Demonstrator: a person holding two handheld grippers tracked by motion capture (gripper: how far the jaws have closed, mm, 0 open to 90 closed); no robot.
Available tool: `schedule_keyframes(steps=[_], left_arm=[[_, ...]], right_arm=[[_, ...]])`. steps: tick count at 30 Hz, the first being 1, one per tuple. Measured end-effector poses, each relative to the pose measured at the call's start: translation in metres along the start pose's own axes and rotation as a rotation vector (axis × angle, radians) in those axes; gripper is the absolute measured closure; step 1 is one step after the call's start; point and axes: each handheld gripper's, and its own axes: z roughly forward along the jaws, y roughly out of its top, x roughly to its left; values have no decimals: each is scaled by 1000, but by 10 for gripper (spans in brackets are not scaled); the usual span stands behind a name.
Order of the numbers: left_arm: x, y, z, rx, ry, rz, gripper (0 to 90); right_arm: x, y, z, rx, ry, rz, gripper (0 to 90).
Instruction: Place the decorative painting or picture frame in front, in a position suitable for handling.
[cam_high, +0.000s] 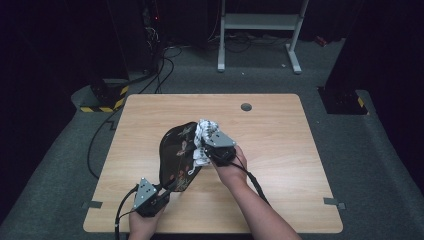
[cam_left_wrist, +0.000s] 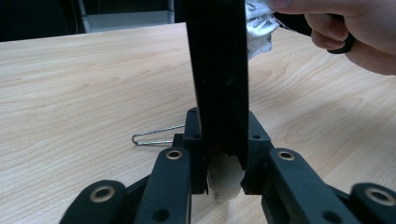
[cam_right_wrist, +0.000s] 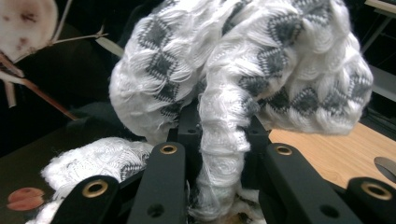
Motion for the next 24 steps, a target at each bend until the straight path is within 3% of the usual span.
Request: schedule_keyframes(steps=[7, 18, 21, 24], left_arm=[[0, 0, 0, 0, 2, 1, 769], [-1, 0, 1, -2, 3, 0, 770], [-1, 0, 1, -3, 2, -1, 770], [-1, 0, 1, -3, -1, -3, 771]], right_arm=[[27, 5, -15, -48, 67, -46, 767], [95, 18, -50, -153, 249, -168, 767], [104, 20, -55, -164, 281, -188, 767], [103, 18, -53, -157, 285, -186, 768]])
